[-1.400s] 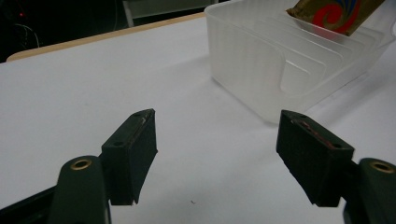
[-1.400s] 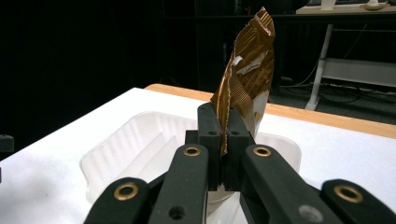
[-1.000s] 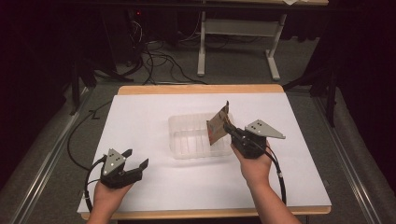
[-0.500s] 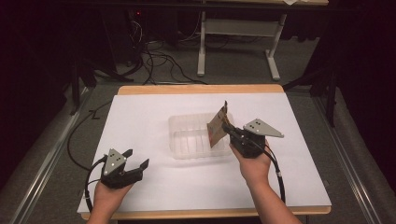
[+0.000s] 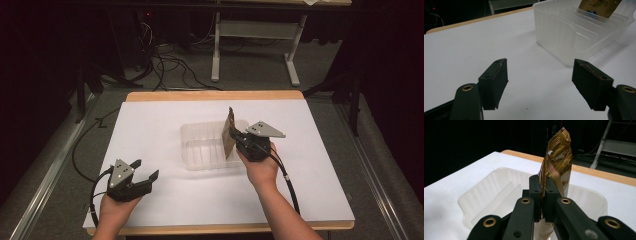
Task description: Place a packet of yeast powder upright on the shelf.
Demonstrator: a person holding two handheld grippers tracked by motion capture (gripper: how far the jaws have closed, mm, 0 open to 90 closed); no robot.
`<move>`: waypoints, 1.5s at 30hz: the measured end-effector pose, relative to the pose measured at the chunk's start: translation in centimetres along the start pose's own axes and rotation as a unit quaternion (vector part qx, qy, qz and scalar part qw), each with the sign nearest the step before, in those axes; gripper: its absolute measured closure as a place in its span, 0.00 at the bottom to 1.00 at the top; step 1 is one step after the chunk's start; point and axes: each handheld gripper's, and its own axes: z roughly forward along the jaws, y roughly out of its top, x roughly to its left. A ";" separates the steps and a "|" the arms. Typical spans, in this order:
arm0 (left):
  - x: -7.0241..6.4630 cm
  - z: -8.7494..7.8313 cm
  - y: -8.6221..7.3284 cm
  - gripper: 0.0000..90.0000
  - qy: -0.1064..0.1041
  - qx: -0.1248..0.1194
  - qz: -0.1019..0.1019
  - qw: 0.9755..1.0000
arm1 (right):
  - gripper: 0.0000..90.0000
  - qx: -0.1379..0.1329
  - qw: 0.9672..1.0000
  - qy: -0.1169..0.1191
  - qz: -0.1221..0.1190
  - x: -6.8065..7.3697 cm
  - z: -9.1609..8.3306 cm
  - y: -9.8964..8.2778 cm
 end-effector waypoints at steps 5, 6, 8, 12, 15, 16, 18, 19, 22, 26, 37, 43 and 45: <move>0.0 0.0 0.0 0.33 -0.001 0.000 0.000 1.000 | 0.96 0.002 1.000 -0.004 -0.002 0.0 0.7 0.2; 0.0 0.0 0.0 0.33 -0.001 0.000 0.000 1.000 | 0.96 0.002 1.000 -0.004 -0.002 0.0 0.7 0.2; 0.0 0.0 0.0 0.33 -0.001 0.000 0.000 1.000 | 0.91 0.004 1.000 -0.004 0.001 0.0 0.8 0.3; 0.0 0.0 0.0 0.33 -0.001 0.001 0.001 1.000 | 0.74 0.007 1.000 -0.006 0.003 0.0 0.8 0.3; 0.0 0.0 0.0 0.33 -0.001 0.001 0.001 1.000 | 0.57 0.010 1.000 -0.011 0.002 0.2 0.5 0.2; 0.0 0.0 0.0 0.33 -0.001 0.002 0.002 1.000 | 0.51 0.012 1.000 -0.014 0.001 0.3 0.4 0.2; 0.0 0.1 0.0 0.33 -0.001 0.003 0.002 1.000 | 0.42 0.013 1.000 -0.018 -0.004 0.4 0.1 0.2; 0.0 0.1 0.0 0.33 0.000 0.003 0.003 1.000 | 0.39 0.013 1.000 -0.022 -0.005 0.4 -0.1 0.2; 0.0 0.1 -0.1 0.33 0.000 0.004 0.001 1.000 | 0.36 0.009 1.000 -0.020 -0.006 0.3 -0.9 0.1; 0.0 0.1 -0.1 0.33 0.001 0.003 0.000 1.000 | 0.34 0.005 1.000 -0.019 -0.011 0.1 -1.8 0.0; 0.0 0.2 -0.1 0.33 0.005 0.008 0.000 1.000 | 0.32 0.001 0.999 -0.046 -0.008 -3.3 -6.4 -1.8; 0.0 0.3 -0.2 0.33 0.008 0.009 -0.001 1.000 | 0.32 0.008 0.998 -0.069 0.004 -5.7 -8.2 -3.2; 0.0 0.3 -0.2 0.33 0.009 0.010 0.000 1.000 | 0.32 0.010 0.997 -0.081 0.014 -7.0 -9.2 -4.0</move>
